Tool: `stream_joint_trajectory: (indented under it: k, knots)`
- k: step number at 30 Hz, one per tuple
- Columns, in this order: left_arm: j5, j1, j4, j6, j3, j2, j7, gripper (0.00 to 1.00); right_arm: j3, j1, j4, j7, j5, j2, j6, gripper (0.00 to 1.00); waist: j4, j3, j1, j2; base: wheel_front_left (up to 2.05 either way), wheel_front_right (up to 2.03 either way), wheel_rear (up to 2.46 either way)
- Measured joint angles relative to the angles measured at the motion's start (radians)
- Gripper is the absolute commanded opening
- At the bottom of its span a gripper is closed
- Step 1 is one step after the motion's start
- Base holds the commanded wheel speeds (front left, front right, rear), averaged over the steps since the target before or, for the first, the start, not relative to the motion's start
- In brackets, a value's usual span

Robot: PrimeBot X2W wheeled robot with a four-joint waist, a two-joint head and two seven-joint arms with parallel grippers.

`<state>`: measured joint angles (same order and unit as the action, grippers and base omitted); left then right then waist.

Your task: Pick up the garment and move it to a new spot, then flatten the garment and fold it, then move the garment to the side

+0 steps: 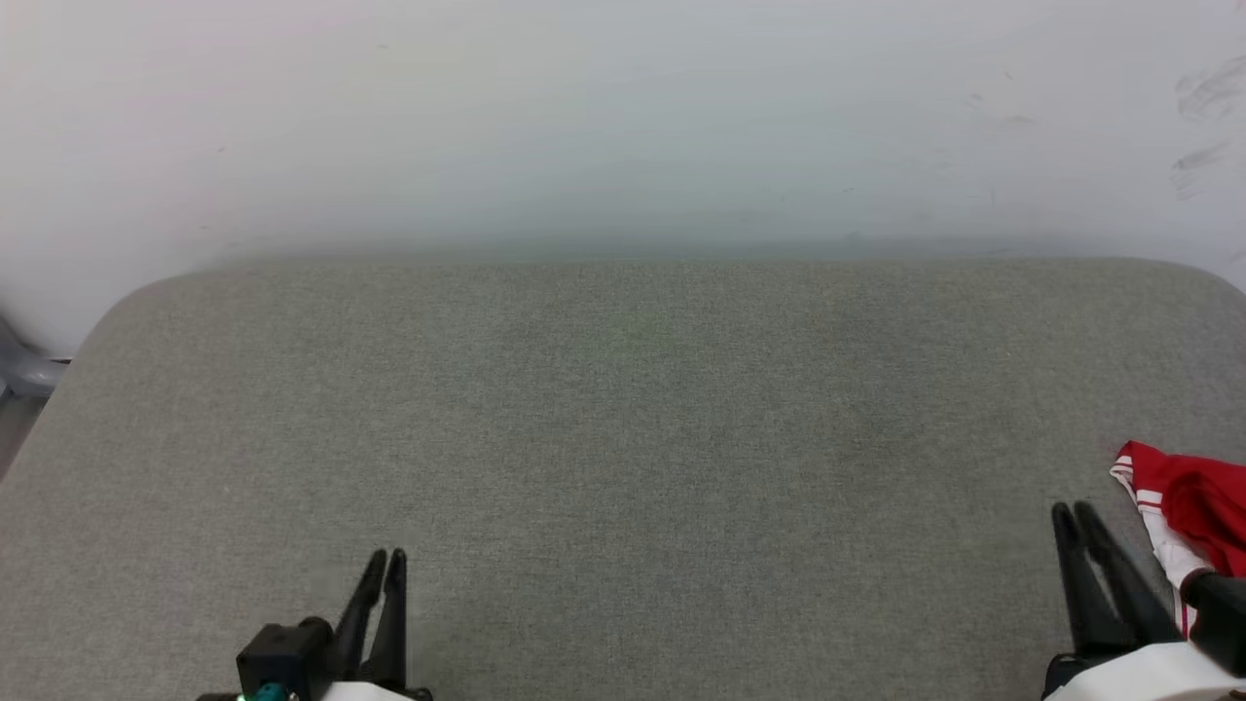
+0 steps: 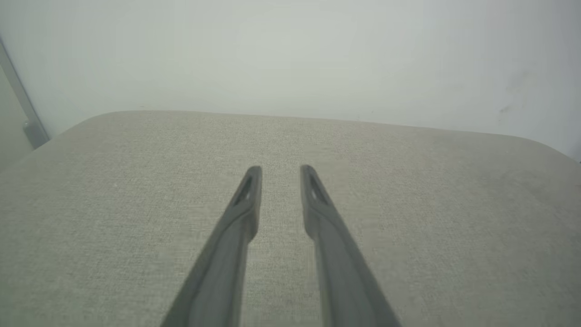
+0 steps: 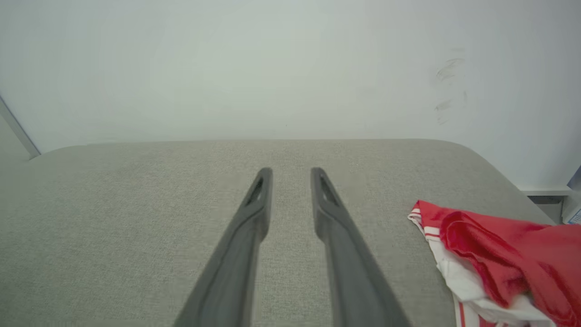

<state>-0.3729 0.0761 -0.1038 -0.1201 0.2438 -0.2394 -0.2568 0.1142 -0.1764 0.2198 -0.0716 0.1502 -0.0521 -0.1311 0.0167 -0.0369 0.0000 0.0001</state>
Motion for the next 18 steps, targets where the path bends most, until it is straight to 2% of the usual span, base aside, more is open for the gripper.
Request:
stream_joint_trajectory:
  k: [2,18]
  knots:
    - [-0.012,0.01,-0.014,0.002,0.002,0.006,0.004,0.0,-0.002,-0.004,-0.017,0.0,0.011,0.0,0.0,0.0,0.0,0.0,0.0,0.0,0.0,0.0,0.0]
    - [-0.274,-0.016,-0.044,0.052,-0.063,0.036,0.074,0.0,-0.012,0.038,-0.109,0.0,0.321,-0.001,0.0,0.0,-0.002,0.006,0.0001,0.0,0.0,0.0,0.0]
